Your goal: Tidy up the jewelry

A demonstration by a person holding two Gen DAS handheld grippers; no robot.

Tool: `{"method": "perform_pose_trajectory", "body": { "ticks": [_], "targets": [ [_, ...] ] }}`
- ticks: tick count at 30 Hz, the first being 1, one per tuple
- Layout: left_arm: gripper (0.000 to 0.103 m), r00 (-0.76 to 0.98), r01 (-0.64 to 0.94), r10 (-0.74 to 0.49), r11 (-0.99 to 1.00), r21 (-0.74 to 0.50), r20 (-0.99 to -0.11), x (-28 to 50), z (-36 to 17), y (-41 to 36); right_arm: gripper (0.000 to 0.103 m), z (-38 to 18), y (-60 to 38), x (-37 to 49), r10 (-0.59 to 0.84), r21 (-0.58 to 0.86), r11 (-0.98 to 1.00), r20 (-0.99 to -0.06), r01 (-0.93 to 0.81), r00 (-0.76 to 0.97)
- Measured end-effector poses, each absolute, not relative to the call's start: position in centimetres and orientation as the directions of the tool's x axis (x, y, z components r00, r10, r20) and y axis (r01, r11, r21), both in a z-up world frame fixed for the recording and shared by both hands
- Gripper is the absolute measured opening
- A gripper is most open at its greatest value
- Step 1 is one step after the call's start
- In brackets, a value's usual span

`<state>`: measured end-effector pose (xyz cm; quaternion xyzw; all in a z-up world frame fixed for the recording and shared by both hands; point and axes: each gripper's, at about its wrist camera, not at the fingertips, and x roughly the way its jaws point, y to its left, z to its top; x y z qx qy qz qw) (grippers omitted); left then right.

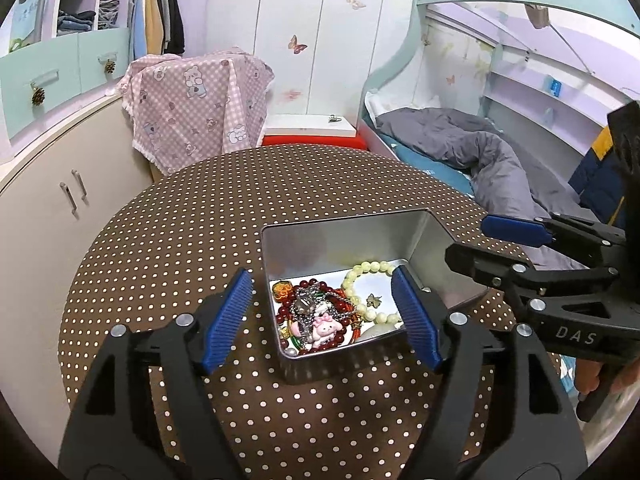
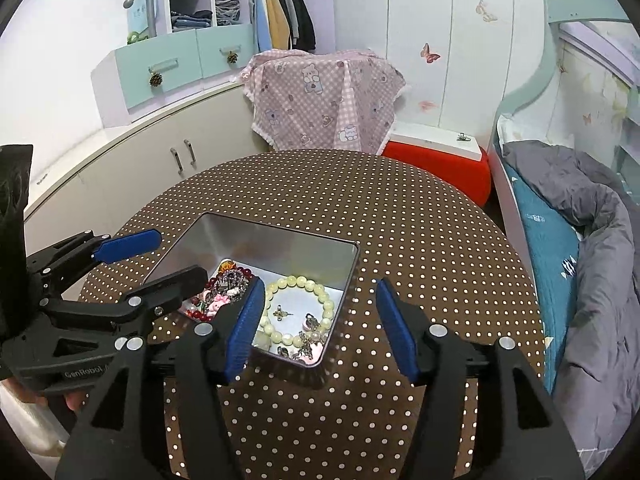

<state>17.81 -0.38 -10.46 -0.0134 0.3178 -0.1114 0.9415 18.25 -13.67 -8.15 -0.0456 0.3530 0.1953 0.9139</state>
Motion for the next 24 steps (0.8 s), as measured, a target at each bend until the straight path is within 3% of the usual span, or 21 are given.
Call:
{"method": "perform_pose_trajectory", "body": {
  "ticks": [7,11,16,24],
  "targets": [
    [0.082,0.786,0.179,-0.193,0.98,-0.081,-0.588,16.8,-10.1,-0.1,0.062,-7.8,-14.1,17.2,0.317,0.053,0.925,-0.654,-0.377,0.686],
    [0.09,0.794,0.151,-0.168,0.985,-0.079,-0.584,16.3,-9.8,0.2,0.078,-7.5,-14.5,16.5,0.308,0.051,0.93,-0.647,-0.364,0.697],
    [0.092,0.802,0.142,-0.167,0.986,-0.088,-0.573,15.2,-9.3,0.5,0.09,-7.1,-14.6,15.1,0.29,0.037,0.937,-0.636,-0.347,0.715],
    [0.093,0.824,0.15,-0.16,0.987,-0.063,-0.543,12.5,-7.9,0.2,0.094,-5.8,-15.2,12.8,0.285,0.036,0.943,-0.603,-0.331,0.745]
  ]
}}
